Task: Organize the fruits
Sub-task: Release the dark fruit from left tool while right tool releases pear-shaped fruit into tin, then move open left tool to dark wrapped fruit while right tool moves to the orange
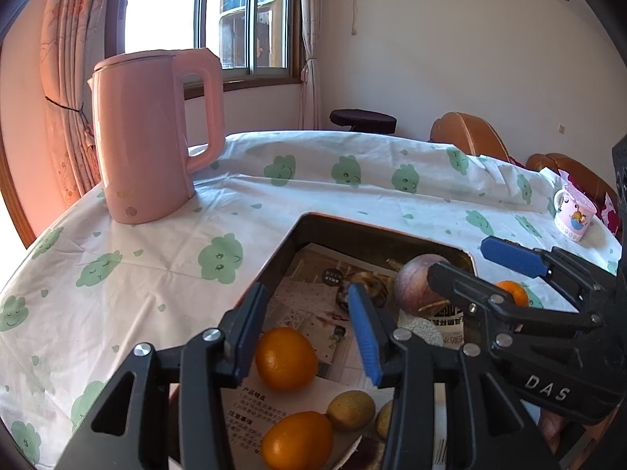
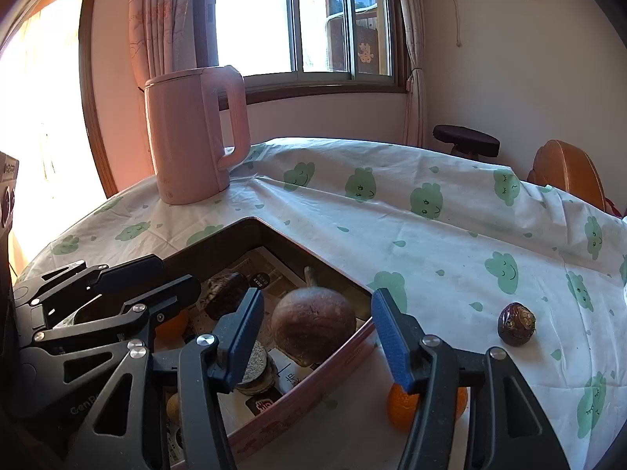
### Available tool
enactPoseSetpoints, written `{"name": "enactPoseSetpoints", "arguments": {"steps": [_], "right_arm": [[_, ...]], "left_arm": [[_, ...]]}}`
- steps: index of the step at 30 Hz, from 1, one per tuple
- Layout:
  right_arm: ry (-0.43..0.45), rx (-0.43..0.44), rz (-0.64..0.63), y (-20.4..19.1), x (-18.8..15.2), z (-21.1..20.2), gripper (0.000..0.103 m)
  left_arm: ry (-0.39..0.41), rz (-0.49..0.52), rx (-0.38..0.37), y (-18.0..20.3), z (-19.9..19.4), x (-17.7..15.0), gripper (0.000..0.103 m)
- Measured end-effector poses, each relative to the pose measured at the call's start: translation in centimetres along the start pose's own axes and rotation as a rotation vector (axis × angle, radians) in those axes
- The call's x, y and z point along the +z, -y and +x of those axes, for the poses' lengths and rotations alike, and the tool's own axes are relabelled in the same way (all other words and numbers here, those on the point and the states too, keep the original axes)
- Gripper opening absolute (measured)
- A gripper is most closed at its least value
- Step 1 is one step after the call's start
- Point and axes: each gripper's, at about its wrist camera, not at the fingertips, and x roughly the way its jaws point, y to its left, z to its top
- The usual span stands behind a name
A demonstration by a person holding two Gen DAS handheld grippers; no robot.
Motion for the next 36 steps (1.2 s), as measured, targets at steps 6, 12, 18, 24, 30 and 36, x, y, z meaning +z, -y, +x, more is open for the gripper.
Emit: {"name": "enactPoseSetpoints", "arguments": {"steps": [6,12,18,24,30,36], "right_arm": [[0.029,0.001,0.042,0.8,0.0,-0.7,0.07],[0.062,-0.017,0.049,0.9,-0.1,-1.4,0.073],[0.051,-0.013,0.065,1.8,-0.6,-2.0,0.074],[0.005,-0.096,0.072,5.2,-2.0,-3.9,0.074],[-0.063,-0.078,0.121,7.3,-2.9,-4.0,0.074],[-0.185,-0.062,0.013,5.2,-2.9,-1.4,0.074]], "left_arm": [[0.01,-0.011,0.012,-0.3,-0.2,0.0,0.064],[0.021,-0.014,0.013,-0.3,-0.3,-0.1,0.07],[0.056,-0.019,0.004,-0.3,-1.2,-0.3,0.084],[0.077,-0.04,0.006,-0.2,-1.8,-0.3,0.09],[0.084,-0.032,-0.001,0.8,-2.2,-0.2,0.09],[0.093,-0.016,-0.008,2.0,-2.6,0.3,0.093]]}}
